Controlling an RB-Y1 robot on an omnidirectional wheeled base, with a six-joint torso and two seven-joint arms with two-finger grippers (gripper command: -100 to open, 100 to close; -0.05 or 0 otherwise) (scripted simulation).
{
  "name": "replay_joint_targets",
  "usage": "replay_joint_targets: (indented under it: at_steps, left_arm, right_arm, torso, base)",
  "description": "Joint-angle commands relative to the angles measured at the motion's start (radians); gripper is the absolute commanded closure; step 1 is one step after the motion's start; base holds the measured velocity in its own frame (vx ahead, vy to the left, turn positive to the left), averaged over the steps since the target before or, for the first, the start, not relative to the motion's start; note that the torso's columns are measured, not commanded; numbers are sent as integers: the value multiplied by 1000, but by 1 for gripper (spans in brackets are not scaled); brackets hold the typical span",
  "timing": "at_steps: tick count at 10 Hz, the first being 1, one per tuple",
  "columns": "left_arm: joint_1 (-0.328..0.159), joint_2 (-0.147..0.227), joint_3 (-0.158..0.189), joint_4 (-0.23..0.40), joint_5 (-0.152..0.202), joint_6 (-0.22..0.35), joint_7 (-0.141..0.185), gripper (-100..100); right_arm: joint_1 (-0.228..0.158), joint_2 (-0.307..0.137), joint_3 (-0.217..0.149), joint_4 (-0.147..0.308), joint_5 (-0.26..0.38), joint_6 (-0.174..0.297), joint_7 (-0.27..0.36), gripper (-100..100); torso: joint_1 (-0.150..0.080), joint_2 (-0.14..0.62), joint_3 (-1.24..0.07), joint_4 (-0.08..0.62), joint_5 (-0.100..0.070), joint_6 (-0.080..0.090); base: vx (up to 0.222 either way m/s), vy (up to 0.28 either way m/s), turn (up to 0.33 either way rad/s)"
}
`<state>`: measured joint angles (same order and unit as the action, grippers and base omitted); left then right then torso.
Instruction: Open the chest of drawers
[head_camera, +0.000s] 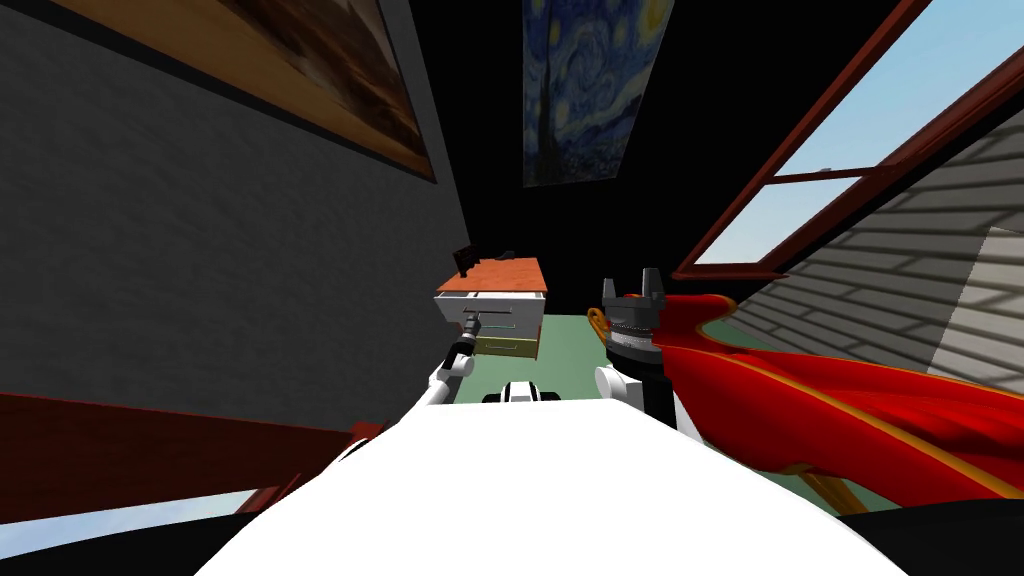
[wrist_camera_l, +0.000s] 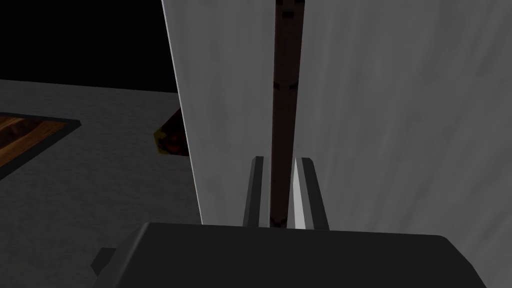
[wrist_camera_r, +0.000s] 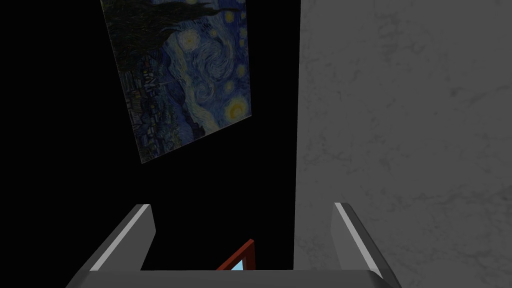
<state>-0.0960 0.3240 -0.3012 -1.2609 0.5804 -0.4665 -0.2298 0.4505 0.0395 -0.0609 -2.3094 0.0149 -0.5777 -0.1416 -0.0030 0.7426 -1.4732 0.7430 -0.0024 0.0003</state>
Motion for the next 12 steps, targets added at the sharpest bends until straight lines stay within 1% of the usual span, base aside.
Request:
replay_joint_targets:
  at_steps: [1, 3, 4, 5, 8, 9, 10, 11, 12]
  left_arm:
    - [8, 9, -11, -24, 11, -5, -4, 100]
    - [16, 18, -22, -48, 22, -9, -7, 100]
    - [12, 16, -18, -40, 19, -7, -6, 100]
    - [20, 4, -20, -20, 10, -28, -3, -100]
    - [29, -11, -21, 5, -2, -52, 0, -100]
    - [26, -7, -22, 0, 1, -46, -1, -100]
    - [8, -1, -11, -8, 8, -20, -1, -100]
    - [17, -1, -18, -1, 5, -39, 2, -100]
    - [15, 0, -17, -2, 5, -36, 3, 100]
  right_arm:
    - [0, 0, 0, 0, 0, 0, 0, 0]
    - [0, 0, 0, 0, 0, 0, 0, 0]
    - [0, 0, 0, 0, 0, 0, 0, 0]
    - [0, 0, 0, 0, 0, 0, 0, 0]
    - [1, 0, 0, 0, 0, 0, 0, 0]
    - [1, 0, 0, 0, 0, 0, 0, 0]
    - [0, 0, 0, 0, 0, 0, 0, 0]
    - [0, 0, 0, 0, 0, 0, 0, 0]
    - [0, 0, 0, 0, 0, 0, 0, 0]
  torso:
    - [1, 4, 2, -1, 1, 0]
    - [3, 0, 0, -4, 2, 0]
    - [3, -4, -3, -5, 2, 0]
    - [3, -11, -7, -7, 2, 0]
    - [3, -12, -7, -7, 2, 0]
    - [4, -8, -5, -6, 3, 0]
    - [3, 0, 0, -4, 2, 0]
    - [2, 1, 1, -3, 2, 0]
    - [3, 0, 0, -4, 2, 0]
  base:
    - [-193, 19, 46]
    - [-200, 8, 41]
    - [-88, 2, 5]
    - [57, -6, -72]
    - [155, -7, -36]
    - [87, -1, -8]
    - [78, -27, 14]
    - [49, -17, 4]
    - [9, -3, -1]
